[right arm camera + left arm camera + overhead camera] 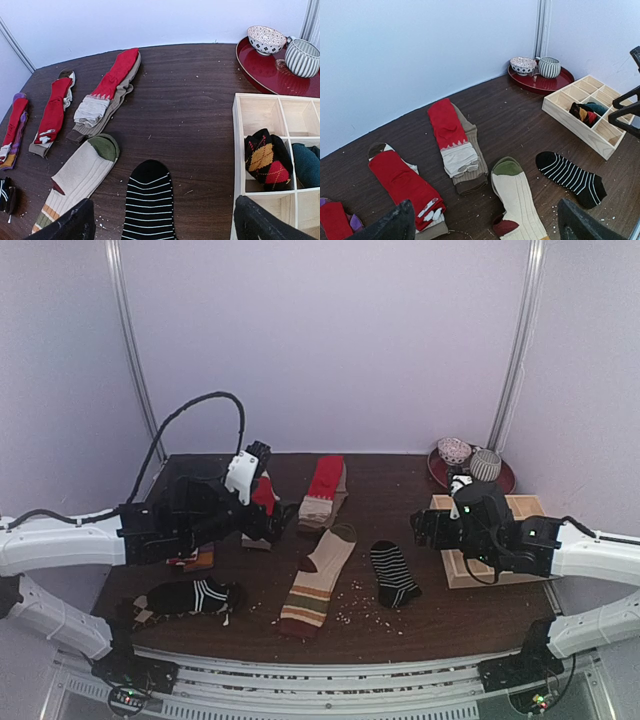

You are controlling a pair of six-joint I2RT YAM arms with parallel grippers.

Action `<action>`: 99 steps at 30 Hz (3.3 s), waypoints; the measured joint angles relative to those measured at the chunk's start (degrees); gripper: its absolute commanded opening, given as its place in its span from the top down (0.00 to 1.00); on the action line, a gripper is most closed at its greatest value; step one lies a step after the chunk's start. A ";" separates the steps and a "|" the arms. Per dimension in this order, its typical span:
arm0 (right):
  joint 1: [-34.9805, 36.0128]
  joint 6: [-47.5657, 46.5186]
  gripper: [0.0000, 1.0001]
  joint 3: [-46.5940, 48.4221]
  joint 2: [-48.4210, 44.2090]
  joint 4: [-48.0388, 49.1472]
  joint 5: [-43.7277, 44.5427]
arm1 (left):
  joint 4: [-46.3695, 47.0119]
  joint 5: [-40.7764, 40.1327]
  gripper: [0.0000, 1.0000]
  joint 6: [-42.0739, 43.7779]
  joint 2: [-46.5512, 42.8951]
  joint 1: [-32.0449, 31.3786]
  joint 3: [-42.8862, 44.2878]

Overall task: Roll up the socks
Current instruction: Move the right arm with a pair of socks to the center of the board, then pick up the pair of socks from the center of the board.

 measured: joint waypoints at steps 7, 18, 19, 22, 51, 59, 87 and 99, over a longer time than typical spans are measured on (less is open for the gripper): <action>0.00 -5.29 0.00 -0.24 -0.37 0.28 -1.77 | 0.00 1.16 0.02 0.57 -0.07 0.00 0.00; -1.29 -7.17 0.13 -5.66 2.12 6.05 -4.52 | 0.00 2.82 0.02 1.05 -0.07 0.00 -0.02; -1.55 -6.82 0.17 -5.64 4.68 6.14 -4.57 | 0.00 2.99 0.02 1.05 -0.07 0.00 -0.02; -2.21 -5.51 0.36 -5.53 11.28 5.86 -4.59 | 0.04 3.65 0.02 1.07 -0.09 0.00 -0.17; 7.98 22.34 0.59 -6.36 30.25 20.48 -10.58 | 0.83 4.70 0.02 1.07 -5.38 0.00 -8.15; 11.93 25.46 0.30 -4.68 29.66 21.03 -10.71 | 0.79 4.68 0.02 1.03 -7.52 0.00 -9.60; 8.24 -49.27 0.31 -21.75 23.10 48.17 -36.54 | 2.54 8.13 0.02 7.65 -2.99 0.00 -11.28; 4.39 -51.19 0.39 -19.10 30.51 49.86 -41.51 | 2.05 8.13 0.02 8.00 -2.99 0.00 -10.43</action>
